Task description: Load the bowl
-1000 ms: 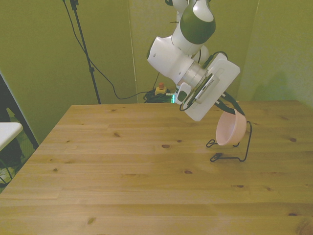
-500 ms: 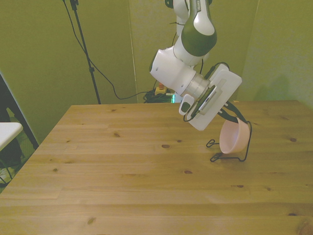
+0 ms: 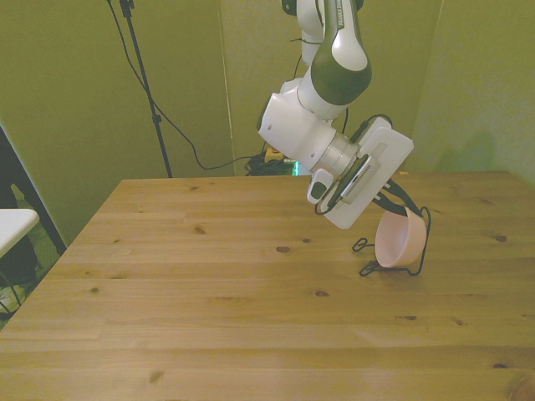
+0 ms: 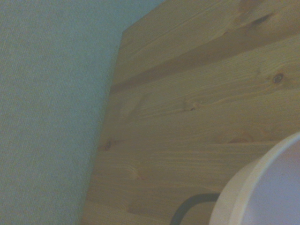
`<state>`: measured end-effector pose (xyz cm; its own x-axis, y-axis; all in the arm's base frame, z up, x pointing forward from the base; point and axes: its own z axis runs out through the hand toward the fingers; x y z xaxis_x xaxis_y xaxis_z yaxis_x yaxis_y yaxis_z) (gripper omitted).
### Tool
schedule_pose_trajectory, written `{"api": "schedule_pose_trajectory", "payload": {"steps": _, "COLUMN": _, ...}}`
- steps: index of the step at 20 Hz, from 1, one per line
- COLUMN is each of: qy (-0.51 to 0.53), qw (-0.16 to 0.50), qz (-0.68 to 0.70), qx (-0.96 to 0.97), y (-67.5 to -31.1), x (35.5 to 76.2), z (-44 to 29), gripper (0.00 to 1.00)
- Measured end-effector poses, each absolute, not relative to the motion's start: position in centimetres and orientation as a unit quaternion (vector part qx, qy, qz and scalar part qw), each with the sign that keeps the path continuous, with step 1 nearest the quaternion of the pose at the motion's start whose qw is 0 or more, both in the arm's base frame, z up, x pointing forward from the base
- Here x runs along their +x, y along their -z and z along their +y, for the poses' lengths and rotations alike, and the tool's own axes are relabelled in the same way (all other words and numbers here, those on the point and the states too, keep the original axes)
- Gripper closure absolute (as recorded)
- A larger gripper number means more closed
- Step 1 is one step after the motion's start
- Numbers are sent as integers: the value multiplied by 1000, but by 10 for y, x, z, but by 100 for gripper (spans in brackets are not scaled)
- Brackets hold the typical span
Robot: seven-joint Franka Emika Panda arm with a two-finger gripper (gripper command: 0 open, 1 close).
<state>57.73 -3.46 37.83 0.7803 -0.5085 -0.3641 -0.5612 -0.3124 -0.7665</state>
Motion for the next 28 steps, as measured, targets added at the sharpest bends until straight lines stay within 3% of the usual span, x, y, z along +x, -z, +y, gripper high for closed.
{"api": "schedule_pose_trajectory", "payload": {"steps": 12, "qy": -27, "qw": 489, "qz": 327, "qx": -808, "y": -380, "x": 578, "z": -29, "gripper": 0}}
{"api": "schedule_pose_trajectory", "payload": {"steps": 18, "qy": -1, "qw": 483, "qz": 338, "qx": -808, "y": -403, "x": 565, "z": -57, "gripper": 0}}
{"api": "schedule_pose_trajectory", "payload": {"steps": 28, "qy": 94, "qw": 348, "qz": 459, "qx": -812, "y": -449, "x": 517, "z": -118, "gripper": 0}}
